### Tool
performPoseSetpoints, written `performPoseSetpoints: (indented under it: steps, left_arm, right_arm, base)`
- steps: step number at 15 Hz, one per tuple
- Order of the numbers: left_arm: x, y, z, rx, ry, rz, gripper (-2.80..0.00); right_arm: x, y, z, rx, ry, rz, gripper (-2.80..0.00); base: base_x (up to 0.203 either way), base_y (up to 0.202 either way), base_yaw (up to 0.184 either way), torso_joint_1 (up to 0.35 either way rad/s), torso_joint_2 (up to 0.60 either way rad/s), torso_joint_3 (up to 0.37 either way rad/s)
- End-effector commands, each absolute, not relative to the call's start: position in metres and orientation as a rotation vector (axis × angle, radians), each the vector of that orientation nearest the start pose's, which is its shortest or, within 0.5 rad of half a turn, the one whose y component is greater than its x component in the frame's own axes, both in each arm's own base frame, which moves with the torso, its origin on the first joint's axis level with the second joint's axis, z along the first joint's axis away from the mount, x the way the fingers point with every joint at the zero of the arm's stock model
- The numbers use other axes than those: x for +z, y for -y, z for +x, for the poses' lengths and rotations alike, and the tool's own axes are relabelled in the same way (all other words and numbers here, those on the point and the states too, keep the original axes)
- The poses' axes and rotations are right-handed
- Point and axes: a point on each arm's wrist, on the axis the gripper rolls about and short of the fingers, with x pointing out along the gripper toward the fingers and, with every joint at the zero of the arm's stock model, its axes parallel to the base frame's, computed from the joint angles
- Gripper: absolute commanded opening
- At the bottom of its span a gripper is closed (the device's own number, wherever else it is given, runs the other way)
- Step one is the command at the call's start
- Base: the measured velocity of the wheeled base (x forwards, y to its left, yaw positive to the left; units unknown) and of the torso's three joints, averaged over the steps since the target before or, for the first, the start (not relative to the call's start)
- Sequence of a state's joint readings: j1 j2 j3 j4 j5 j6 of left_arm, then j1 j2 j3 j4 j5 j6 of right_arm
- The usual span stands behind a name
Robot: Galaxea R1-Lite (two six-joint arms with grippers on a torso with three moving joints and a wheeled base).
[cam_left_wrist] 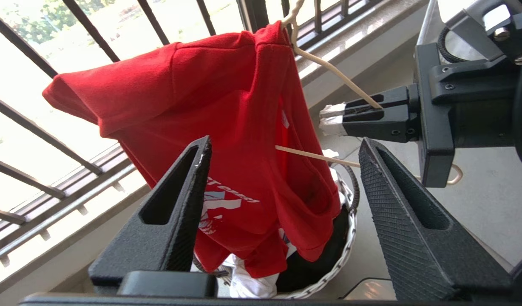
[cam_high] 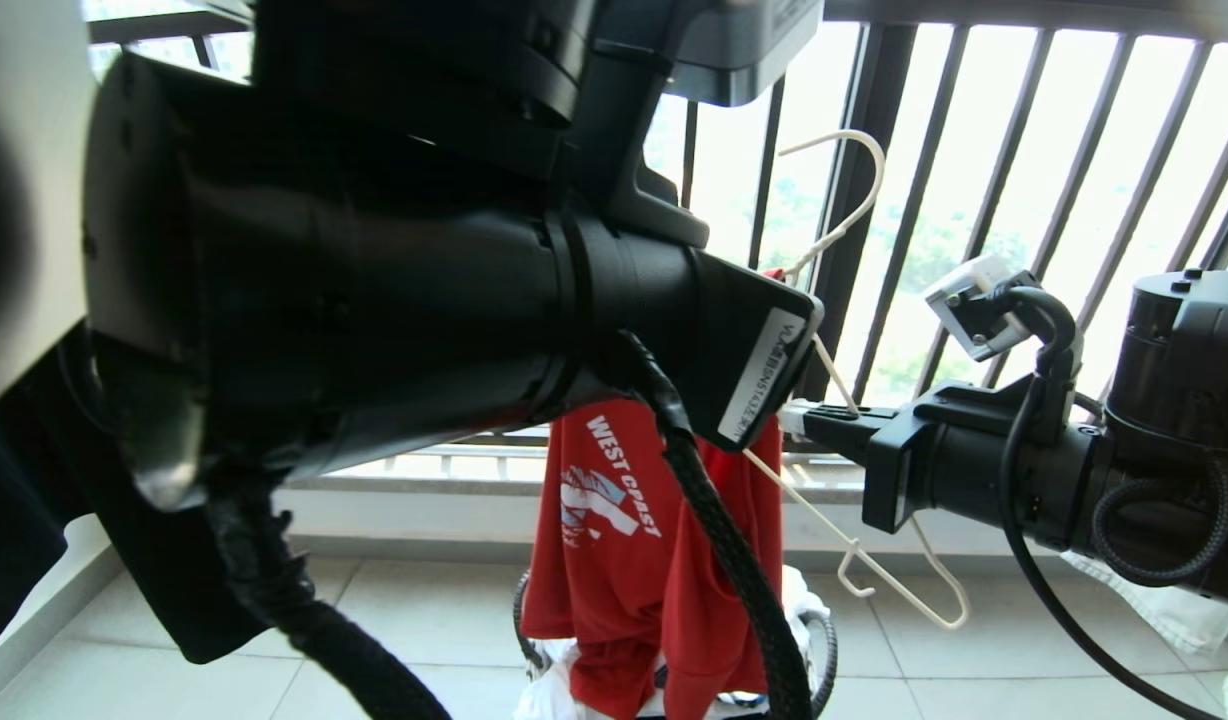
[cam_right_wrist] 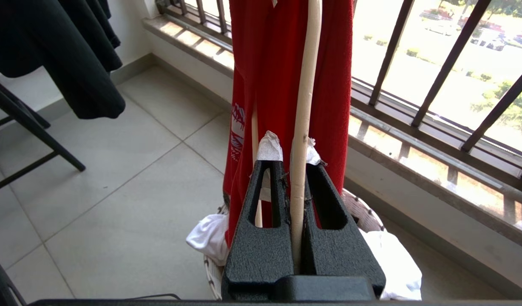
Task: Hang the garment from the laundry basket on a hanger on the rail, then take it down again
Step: Hang the clothes on the clothes rack
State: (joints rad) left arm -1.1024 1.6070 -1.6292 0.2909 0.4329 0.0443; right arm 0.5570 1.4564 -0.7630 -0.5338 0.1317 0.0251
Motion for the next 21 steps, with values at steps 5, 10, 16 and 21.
performPoseSetpoints:
  steps: [5, 10, 16, 21]
  left_arm:
    - [0.363, 0.179, 0.158, -0.448, -0.207, 0.215, -2.80]
    - [0.327, 0.157, 0.193, -0.313, -0.355, 0.297, -2.80]
    - [0.296, 0.122, 0.189, -0.506, -0.469, 0.300, -2.80]
    - [0.269, 0.105, 0.176, -0.579, -0.409, 0.405, 0.00]
  right_arm:
    - [0.238, -0.131, 0.205, 0.689, -0.139, 0.016, -2.80]
    - [0.255, -0.126, 0.191, 0.787, -0.202, 0.136, -2.80]
    - [0.246, -0.132, 0.198, 0.838, -0.309, 0.168, -2.80]
    - [0.244, -0.136, 0.199, 0.869, -0.344, 0.203, -2.80]
  base:
    - [0.000, 0.000, 0.000, 0.000, 0.00, 0.000]
    - [0.000, 0.000, 0.000, 0.000, 0.00, 0.000]
    - [0.000, 0.000, 0.000, 0.000, 0.00, 0.000]
    - [0.000, 0.000, 0.000, 0.000, 0.00, 0.000]
